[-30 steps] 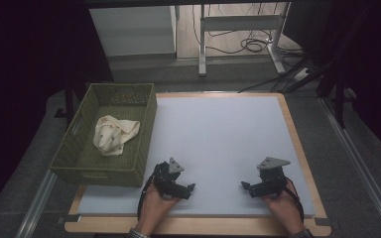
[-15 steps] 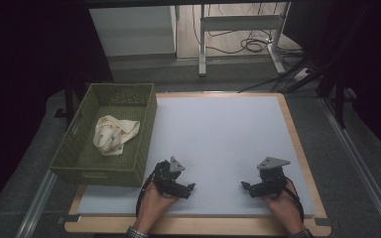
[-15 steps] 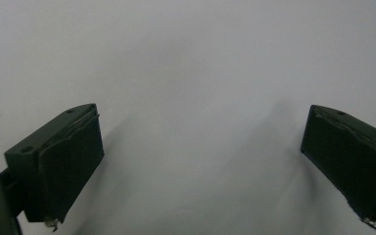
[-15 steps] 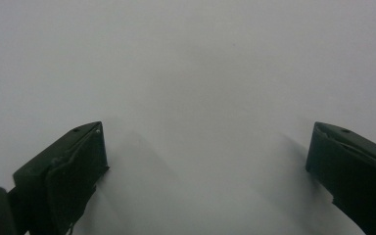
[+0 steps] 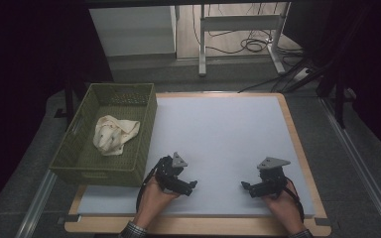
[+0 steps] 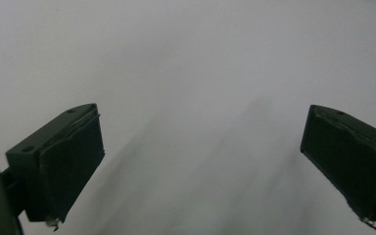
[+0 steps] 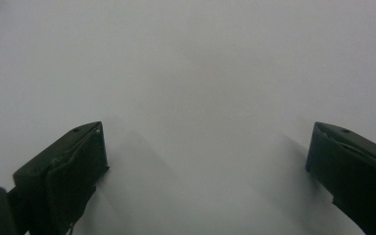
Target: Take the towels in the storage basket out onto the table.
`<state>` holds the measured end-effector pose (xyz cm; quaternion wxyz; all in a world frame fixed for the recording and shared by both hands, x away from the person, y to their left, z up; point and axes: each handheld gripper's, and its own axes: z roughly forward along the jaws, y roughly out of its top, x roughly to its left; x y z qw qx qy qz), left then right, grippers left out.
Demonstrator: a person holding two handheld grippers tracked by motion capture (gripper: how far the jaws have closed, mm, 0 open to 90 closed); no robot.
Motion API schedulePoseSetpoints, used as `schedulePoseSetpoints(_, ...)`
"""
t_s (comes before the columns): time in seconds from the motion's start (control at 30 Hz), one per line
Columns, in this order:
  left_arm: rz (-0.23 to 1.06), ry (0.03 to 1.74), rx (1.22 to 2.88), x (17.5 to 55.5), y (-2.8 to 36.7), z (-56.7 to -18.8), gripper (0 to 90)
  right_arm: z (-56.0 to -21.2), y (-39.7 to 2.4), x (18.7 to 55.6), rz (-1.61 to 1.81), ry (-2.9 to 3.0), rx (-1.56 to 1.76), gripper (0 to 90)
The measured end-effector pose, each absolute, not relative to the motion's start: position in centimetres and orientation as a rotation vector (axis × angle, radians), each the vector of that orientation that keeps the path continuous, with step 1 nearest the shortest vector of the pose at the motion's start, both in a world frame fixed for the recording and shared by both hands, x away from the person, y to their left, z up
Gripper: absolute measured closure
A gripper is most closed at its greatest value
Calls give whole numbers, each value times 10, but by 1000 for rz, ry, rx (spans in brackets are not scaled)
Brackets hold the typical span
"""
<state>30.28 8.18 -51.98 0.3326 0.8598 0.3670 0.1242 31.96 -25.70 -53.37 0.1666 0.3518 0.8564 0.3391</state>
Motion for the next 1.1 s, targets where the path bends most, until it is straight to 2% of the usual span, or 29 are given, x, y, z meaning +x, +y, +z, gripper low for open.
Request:
schedulePoseSetpoints(0.7,268,935,2277,320,77,-490,26,-534,-257,320,965,2438,1002,17)
schedulePoseSetpoints(1.1,286,936,2309,335,78,-464,26,-534,-257,320,965,2438,999,17)
